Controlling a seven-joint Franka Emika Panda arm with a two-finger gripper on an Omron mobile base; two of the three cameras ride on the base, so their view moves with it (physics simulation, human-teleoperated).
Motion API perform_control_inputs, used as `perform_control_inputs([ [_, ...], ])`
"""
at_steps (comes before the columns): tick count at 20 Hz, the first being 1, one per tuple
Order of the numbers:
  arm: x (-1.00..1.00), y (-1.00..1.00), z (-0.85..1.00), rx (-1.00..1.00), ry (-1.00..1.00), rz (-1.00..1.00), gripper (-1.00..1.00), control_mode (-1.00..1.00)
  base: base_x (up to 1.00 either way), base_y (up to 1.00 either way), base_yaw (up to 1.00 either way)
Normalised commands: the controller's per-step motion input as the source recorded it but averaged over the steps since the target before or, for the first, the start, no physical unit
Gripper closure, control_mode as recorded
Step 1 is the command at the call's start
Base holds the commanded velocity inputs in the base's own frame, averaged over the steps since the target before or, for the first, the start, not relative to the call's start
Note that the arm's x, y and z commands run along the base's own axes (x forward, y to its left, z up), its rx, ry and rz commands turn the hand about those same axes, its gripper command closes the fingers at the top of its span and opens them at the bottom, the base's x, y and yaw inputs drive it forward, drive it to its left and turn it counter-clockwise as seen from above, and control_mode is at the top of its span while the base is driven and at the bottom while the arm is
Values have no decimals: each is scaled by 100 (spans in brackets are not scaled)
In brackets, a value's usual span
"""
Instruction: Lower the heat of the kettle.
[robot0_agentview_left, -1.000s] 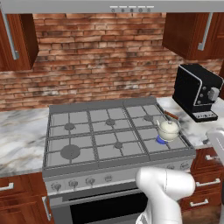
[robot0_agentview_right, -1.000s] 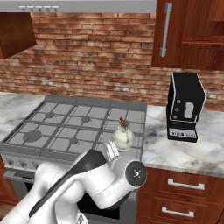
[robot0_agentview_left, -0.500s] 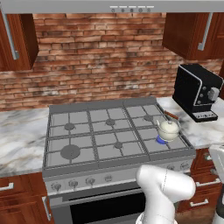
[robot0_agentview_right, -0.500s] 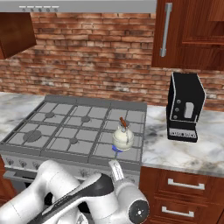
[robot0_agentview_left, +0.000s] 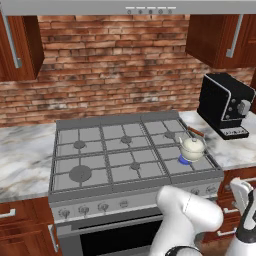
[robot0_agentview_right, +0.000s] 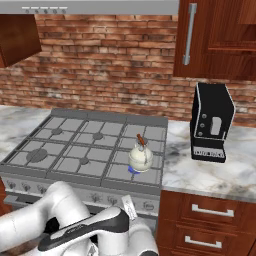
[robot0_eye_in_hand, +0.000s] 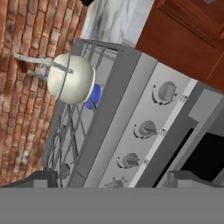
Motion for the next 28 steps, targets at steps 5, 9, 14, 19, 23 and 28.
perform_control_inputs([
  [5, 25, -22, -35, 0, 0, 3, -100, -100, 0, 0, 0],
  [9, 20, -35, -37, 7, -3, 6, -100, -100, 0, 0, 0],
  [14, 17, -39, -38, 9, -8, 6, -100, -100, 0, 0, 0],
  [19, 19, -33, -30, 8, -10, 6, -100, -100, 0, 0, 0],
  [23, 16, -32, -13, 6, -2, 7, -100, -100, 0, 0, 0],
  [28, 5, -18, -11, 6, -4, 2, -100, -100, 0, 0, 0],
])
